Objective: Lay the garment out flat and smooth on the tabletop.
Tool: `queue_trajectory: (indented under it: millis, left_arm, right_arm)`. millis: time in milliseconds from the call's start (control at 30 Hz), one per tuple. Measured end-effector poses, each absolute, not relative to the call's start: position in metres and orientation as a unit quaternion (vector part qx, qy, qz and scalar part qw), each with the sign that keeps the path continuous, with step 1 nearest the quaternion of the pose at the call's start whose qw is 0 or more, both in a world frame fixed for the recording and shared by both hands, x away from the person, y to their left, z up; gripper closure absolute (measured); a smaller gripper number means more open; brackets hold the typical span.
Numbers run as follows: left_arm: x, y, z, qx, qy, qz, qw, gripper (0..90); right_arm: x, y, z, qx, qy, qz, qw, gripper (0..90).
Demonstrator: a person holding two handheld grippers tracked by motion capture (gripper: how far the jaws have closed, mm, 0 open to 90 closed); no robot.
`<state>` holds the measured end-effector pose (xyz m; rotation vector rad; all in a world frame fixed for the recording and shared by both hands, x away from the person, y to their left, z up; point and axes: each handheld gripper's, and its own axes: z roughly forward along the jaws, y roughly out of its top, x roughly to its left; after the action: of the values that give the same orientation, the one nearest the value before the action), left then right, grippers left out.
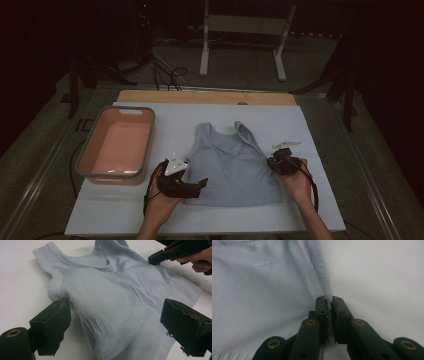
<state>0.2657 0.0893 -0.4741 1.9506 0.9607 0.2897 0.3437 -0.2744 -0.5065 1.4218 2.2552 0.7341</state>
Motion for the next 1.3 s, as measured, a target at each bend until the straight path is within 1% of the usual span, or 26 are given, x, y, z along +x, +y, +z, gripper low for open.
queue_trajectory:
  millis: [33,100,267,400,433,533,600,667,767,933,1100,1300]
  left_arm:
    - [0.266,0.089,-0.474,0.792,0.389,0.117,0.457,13.6]
    - [0.265,0.090,-0.474,0.792,0.388,0.116,0.457,15.0]
    - [0.265,0.090,-0.474,0.791,0.389,0.114,0.458,16.1]
    - [0.266,0.091,-0.474,0.791,0.389,0.113,0.459,16.3]
    - [0.266,0.090,-0.475,0.791,0.389,0.112,0.458,16.4]
    - [0.266,0.090,-0.476,0.792,0.390,0.111,0.456,16.7]
    - [0.266,0.090,-0.476,0.792,0.391,0.110,0.456,17.1]
    - [0.267,0.090,-0.476,0.792,0.392,0.111,0.455,17.3]
    - [0.267,0.092,-0.475,0.791,0.392,0.113,0.455,18.0]
    - [0.266,0.094,-0.475,0.792,0.397,0.119,0.448,19.3]
    - [0.265,0.094,-0.477,0.793,0.406,0.125,0.438,22.6]
    - [0.264,0.093,-0.480,0.796,0.412,0.130,0.424,26.5]
  right_arm:
    - [0.343,-0.275,-0.506,0.515,0.797,0.261,0.179,84.4]
    - [0.343,-0.277,-0.506,0.517,0.797,0.258,0.177,84.4]
    - [0.340,-0.277,-0.505,0.514,0.800,0.254,0.179,84.1]
    - [0.338,-0.277,-0.504,0.505,0.802,0.261,0.182,81.8]
    - [0.337,-0.277,-0.503,0.503,0.804,0.258,0.184,79.1]
    - [0.333,-0.278,-0.499,0.504,0.800,0.263,0.195,64.4]
    - [0.330,-0.280,-0.496,0.504,0.796,0.275,0.189,55.0]
    - [0.326,-0.283,-0.494,0.506,0.794,0.281,0.186,49.5]
    - [0.319,-0.285,-0.491,0.505,0.794,0.285,0.180,44.5]
    - [0.307,-0.286,-0.489,0.501,0.797,0.289,0.172,42.0]
    - [0.295,-0.285,-0.493,0.494,0.806,0.283,0.162,41.0]
    - [0.289,-0.284,-0.501,0.504,0.809,0.265,0.147,42.1]
